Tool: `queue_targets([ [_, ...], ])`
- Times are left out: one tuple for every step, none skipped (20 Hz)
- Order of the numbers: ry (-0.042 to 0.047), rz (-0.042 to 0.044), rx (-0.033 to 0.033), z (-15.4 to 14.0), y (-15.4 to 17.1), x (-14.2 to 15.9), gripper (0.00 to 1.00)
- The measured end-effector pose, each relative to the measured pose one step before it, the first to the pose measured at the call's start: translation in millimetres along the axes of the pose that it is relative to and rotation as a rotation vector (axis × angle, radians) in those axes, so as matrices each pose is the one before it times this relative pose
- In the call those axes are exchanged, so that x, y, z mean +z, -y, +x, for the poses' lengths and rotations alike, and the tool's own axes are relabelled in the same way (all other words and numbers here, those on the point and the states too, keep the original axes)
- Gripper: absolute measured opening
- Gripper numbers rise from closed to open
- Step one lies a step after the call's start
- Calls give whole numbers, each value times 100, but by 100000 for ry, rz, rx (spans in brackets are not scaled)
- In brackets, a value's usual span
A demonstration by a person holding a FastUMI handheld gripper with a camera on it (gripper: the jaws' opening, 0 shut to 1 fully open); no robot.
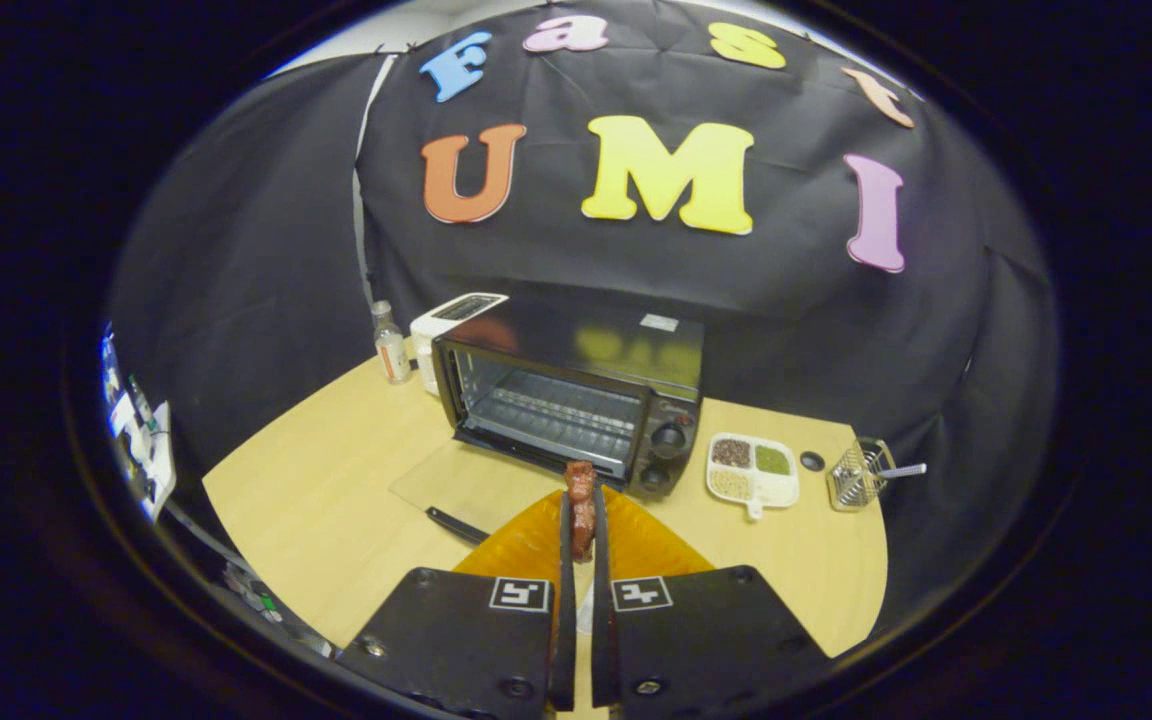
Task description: Open the toaster oven, put the food inside, and close the toaster oven door.
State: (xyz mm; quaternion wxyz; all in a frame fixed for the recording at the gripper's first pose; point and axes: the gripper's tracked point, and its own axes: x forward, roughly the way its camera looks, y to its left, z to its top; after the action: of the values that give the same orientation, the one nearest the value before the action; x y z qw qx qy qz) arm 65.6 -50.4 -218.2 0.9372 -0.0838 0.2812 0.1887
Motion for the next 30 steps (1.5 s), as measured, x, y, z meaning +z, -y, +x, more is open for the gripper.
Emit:
queue_targets([
  [735, 1078, 1402, 1065, -1340, 246, 10],
  [539, 1958, 1761, 1511, -1010, 274, 10],
  [493, 3117, 1200, 1283, -1080, 140, 10],
  [520, 4236, 903, 1300, -905, -18, 10],
  [796, 5098, 1247, 1362, -845, 47, 10],
  [1092, 5704, 1747, 1436, -756, -138, 10],
  [843, 6396, 1982, 1371, -674, -76, 10],
  [959, 6829, 1730, 1454, -387, -257, 10],
  [956, 6657, 1419, 1569, -143, -89, 10],
  [1230, 6734, 1360, 923, -230, -596, 9],
  [1500, 6704, 1647, 1176, -117, -136, 9],
  [2429, 6272, 1340, 1150, 121, 152, 9],
  [2685, 6008, 967, 1087, 339, 232, 10],
  [2663, 6101, 1129, 998, 389, 378, 9],
  [2982, 6816, 1325, 1088, 392, 516, 9],
  [2498, 8122, 790, 982, 568, 461, 9],
  [3011, 8707, 842, 986, 481, 634, 9],
  [2615, 7610, 1144, 943, 322, 576, 9],
  [2052, 5922, 2146, 997, 138, 633, 9],
  [1399, 3646, 1412, 885, 171, 470, 9],
  [1360, 847, 303, 709, 366, 531, 9],
  [2377, -392, -1147, 746, 483, 649, 9],
  [3692, -751, -2539, 573, 651, 830, 9],
  [3464, -2120, -3230, 554, 758, 765, 9],
  [1648, -4189, -4236, 67, 820, 104, 9],
  [1378, -5075, -4412, 299, 881, 113, 9],
  [1187, -2934, -650, -264, 232, 520, 9],
  [1063, -2288, -1475, 317, -102, -173, 9],
  [1033, -4321, -4751, -248, 772, 256, 10],
  [1707, -5616, -5327, 74, 611, 306, 14],
])
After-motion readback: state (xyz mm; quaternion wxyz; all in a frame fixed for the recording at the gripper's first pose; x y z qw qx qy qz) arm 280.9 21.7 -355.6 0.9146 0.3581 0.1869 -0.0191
